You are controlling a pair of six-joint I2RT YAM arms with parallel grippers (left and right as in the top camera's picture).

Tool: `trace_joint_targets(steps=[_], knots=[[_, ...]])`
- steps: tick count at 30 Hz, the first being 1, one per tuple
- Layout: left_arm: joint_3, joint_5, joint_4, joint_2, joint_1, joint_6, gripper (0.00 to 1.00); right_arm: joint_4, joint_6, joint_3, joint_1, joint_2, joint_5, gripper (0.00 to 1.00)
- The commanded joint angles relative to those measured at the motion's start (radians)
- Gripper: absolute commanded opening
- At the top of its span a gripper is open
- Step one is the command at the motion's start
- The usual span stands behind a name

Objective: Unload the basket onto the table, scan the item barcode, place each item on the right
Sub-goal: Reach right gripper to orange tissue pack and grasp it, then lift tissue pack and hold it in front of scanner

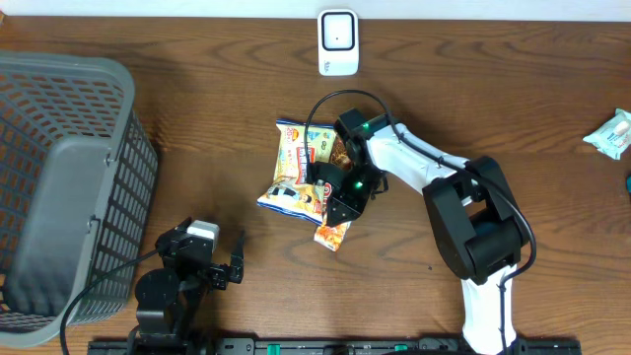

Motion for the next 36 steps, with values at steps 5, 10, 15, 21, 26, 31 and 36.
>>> trace_joint_targets(steps=[5, 10, 15, 21, 26, 31, 36], knots=[[-0.013, -0.003, -0.021, -0.005, -0.002, 0.014, 0.98, -0.085, 0.194, 0.113, -0.052, 0.038, 0.042, 0.01], [-0.013, -0.003, -0.021, -0.005, -0.002, 0.014, 0.99, -0.296, 0.488, 0.316, -0.099, 0.038, 0.026, 0.01], [-0.013, -0.003, -0.021, -0.005, -0.002, 0.014, 0.98, -0.562, 0.857, 0.468, -0.154, 0.038, -0.074, 0.01], [-0.013, -0.003, -0.021, -0.005, -0.002, 0.014, 0.98, -0.688, 0.997, 0.471, -0.2, 0.038, -0.266, 0.01], [-0.013, -0.003, -0.021, -0.005, -0.002, 0.014, 0.99, -0.688, 1.02, 0.471, -0.195, 0.038, -0.426, 0.02], [-0.013, -0.003, -0.021, -0.005, -0.002, 0.014, 0.98, -0.688, 1.061, 0.471, -0.196, 0.038, -0.447, 0.01], [-0.013, -0.003, -0.021, -0.005, -0.002, 0.014, 0.98, -0.688, 1.06, 0.471, -0.196, 0.038, -0.414, 0.01]])
